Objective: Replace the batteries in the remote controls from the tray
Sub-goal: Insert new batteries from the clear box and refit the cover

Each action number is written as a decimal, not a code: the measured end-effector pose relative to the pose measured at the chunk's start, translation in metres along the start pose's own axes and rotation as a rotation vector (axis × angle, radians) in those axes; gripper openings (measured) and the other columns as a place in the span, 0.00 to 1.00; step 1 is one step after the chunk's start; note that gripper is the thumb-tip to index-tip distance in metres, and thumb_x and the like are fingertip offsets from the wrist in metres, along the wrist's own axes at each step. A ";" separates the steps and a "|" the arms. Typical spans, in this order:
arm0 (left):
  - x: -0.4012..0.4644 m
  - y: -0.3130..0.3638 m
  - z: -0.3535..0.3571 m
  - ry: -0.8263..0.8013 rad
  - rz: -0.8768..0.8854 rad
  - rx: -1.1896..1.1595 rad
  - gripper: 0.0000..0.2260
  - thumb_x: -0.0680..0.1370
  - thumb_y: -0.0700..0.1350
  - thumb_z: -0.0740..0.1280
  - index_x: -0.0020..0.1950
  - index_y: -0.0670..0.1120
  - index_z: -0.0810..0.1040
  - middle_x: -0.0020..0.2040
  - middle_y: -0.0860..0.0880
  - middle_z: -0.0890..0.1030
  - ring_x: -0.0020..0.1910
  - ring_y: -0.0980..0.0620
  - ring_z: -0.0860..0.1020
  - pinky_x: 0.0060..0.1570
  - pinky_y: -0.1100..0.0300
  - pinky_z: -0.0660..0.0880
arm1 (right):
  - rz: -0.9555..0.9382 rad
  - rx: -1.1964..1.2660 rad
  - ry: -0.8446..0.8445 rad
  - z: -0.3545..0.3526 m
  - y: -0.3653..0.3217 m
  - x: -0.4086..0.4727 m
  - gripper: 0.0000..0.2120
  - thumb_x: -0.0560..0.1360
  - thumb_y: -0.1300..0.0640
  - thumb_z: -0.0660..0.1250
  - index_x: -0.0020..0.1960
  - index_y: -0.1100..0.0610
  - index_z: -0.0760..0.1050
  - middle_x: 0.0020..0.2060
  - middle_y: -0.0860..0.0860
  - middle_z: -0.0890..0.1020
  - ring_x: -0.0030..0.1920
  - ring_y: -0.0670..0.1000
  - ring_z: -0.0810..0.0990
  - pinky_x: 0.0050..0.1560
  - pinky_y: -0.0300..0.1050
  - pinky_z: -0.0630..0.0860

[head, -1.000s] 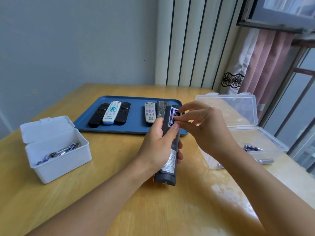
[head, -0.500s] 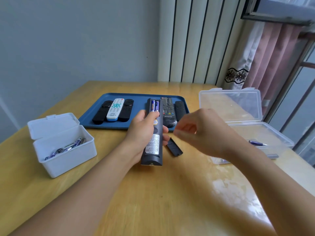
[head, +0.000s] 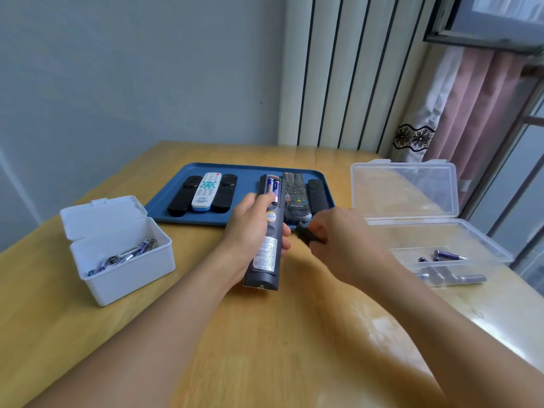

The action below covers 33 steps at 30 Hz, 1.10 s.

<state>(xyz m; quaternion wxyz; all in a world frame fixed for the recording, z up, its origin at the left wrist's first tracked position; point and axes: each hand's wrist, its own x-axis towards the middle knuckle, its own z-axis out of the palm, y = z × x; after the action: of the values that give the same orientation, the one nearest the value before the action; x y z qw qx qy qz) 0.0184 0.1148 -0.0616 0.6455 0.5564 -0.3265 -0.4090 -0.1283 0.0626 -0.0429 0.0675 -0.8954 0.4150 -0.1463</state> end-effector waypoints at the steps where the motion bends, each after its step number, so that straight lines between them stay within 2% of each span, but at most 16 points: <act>1: 0.000 -0.001 0.001 -0.009 -0.014 -0.020 0.16 0.84 0.52 0.59 0.58 0.38 0.71 0.35 0.37 0.78 0.25 0.44 0.76 0.28 0.56 0.75 | 0.015 0.082 0.100 -0.004 0.004 0.001 0.04 0.73 0.64 0.67 0.42 0.56 0.77 0.34 0.50 0.76 0.38 0.56 0.75 0.31 0.45 0.66; 3: -0.001 -0.002 0.003 -0.036 -0.032 -0.053 0.18 0.85 0.53 0.56 0.59 0.38 0.72 0.34 0.38 0.78 0.25 0.44 0.76 0.28 0.56 0.75 | 0.050 0.361 0.266 -0.014 0.009 0.003 0.06 0.72 0.66 0.68 0.46 0.57 0.78 0.36 0.52 0.82 0.38 0.56 0.81 0.38 0.49 0.77; 4: -0.002 -0.003 0.004 -0.059 -0.035 -0.060 0.17 0.85 0.52 0.55 0.59 0.38 0.72 0.33 0.38 0.78 0.25 0.44 0.76 0.29 0.56 0.75 | 0.055 0.583 0.287 -0.020 0.010 0.003 0.09 0.73 0.67 0.68 0.51 0.57 0.78 0.38 0.54 0.84 0.40 0.56 0.84 0.43 0.53 0.82; 5: -0.004 -0.003 0.006 -0.087 -0.034 -0.059 0.16 0.85 0.50 0.54 0.58 0.39 0.73 0.33 0.39 0.78 0.25 0.44 0.76 0.29 0.55 0.75 | 0.047 0.829 0.265 -0.024 0.010 0.003 0.14 0.75 0.69 0.67 0.57 0.56 0.78 0.40 0.55 0.85 0.43 0.57 0.86 0.48 0.56 0.83; 6: -0.006 -0.004 0.008 -0.116 -0.034 -0.049 0.14 0.85 0.49 0.54 0.57 0.41 0.74 0.33 0.39 0.78 0.26 0.44 0.76 0.29 0.55 0.75 | 0.039 1.042 0.223 -0.026 0.011 0.002 0.19 0.77 0.71 0.66 0.63 0.54 0.76 0.42 0.56 0.85 0.46 0.57 0.86 0.50 0.55 0.84; 8: -0.010 -0.005 0.013 -0.176 -0.039 -0.029 0.13 0.86 0.49 0.54 0.56 0.43 0.74 0.33 0.38 0.78 0.26 0.44 0.77 0.29 0.56 0.75 | 0.005 1.234 0.172 -0.029 0.014 0.002 0.23 0.79 0.71 0.64 0.68 0.50 0.75 0.45 0.59 0.85 0.49 0.59 0.86 0.54 0.52 0.83; 10: -0.014 -0.006 0.018 -0.236 -0.043 -0.019 0.13 0.86 0.50 0.55 0.56 0.45 0.75 0.35 0.37 0.79 0.26 0.43 0.77 0.29 0.55 0.75 | -0.015 1.245 0.193 -0.030 0.016 0.003 0.20 0.79 0.70 0.65 0.65 0.51 0.77 0.46 0.61 0.85 0.48 0.59 0.85 0.55 0.51 0.82; 13: -0.018 -0.006 0.023 -0.292 -0.045 -0.036 0.12 0.85 0.50 0.55 0.53 0.46 0.74 0.35 0.36 0.79 0.27 0.42 0.77 0.29 0.56 0.75 | 0.006 1.281 0.256 -0.026 0.019 0.006 0.15 0.78 0.67 0.68 0.62 0.57 0.78 0.43 0.62 0.85 0.41 0.50 0.84 0.46 0.39 0.80; 16: -0.021 -0.006 0.025 -0.306 -0.033 -0.042 0.13 0.85 0.50 0.54 0.51 0.46 0.74 0.35 0.37 0.79 0.26 0.43 0.77 0.28 0.57 0.75 | 0.054 1.262 0.317 -0.021 0.024 0.010 0.11 0.75 0.65 0.72 0.58 0.59 0.79 0.37 0.54 0.84 0.37 0.46 0.82 0.39 0.34 0.76; 20: -0.022 -0.005 0.026 -0.310 -0.015 -0.043 0.13 0.85 0.50 0.54 0.52 0.46 0.74 0.35 0.37 0.78 0.25 0.43 0.76 0.29 0.56 0.75 | 0.098 1.244 0.343 -0.012 0.027 0.015 0.11 0.74 0.63 0.74 0.56 0.58 0.81 0.41 0.54 0.84 0.38 0.45 0.80 0.38 0.34 0.74; 25: -0.024 -0.003 0.025 -0.323 -0.009 -0.043 0.13 0.85 0.50 0.54 0.54 0.43 0.74 0.34 0.38 0.79 0.25 0.44 0.77 0.28 0.56 0.75 | 0.150 1.383 0.274 -0.012 0.032 0.017 0.11 0.75 0.60 0.73 0.57 0.58 0.82 0.45 0.52 0.85 0.43 0.47 0.79 0.45 0.42 0.71; 28: -0.025 -0.002 0.025 -0.342 -0.012 -0.040 0.13 0.85 0.49 0.54 0.53 0.43 0.73 0.35 0.38 0.78 0.25 0.44 0.76 0.28 0.56 0.75 | 0.167 1.443 0.251 -0.016 0.035 0.017 0.13 0.75 0.59 0.72 0.60 0.60 0.81 0.43 0.50 0.84 0.40 0.44 0.78 0.43 0.41 0.67; 30: -0.025 -0.003 0.025 -0.353 -0.018 -0.035 0.13 0.86 0.49 0.54 0.56 0.41 0.72 0.35 0.37 0.78 0.26 0.43 0.76 0.29 0.56 0.75 | 0.177 1.438 0.255 -0.015 0.036 0.017 0.13 0.75 0.58 0.72 0.59 0.58 0.82 0.39 0.46 0.84 0.36 0.41 0.77 0.41 0.40 0.66; 33: -0.025 -0.004 0.025 -0.363 -0.022 -0.007 0.14 0.86 0.49 0.54 0.61 0.40 0.71 0.35 0.37 0.78 0.27 0.43 0.76 0.29 0.56 0.75 | 0.192 1.432 0.253 -0.013 0.033 0.016 0.11 0.74 0.59 0.73 0.57 0.57 0.83 0.37 0.45 0.85 0.34 0.39 0.78 0.39 0.36 0.69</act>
<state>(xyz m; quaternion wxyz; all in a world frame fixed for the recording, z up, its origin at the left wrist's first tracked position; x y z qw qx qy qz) -0.0154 0.1259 -0.0600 0.5735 0.4747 -0.4298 -0.5109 -0.1462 0.0292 -0.0356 0.6003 -0.5677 0.2991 -0.4774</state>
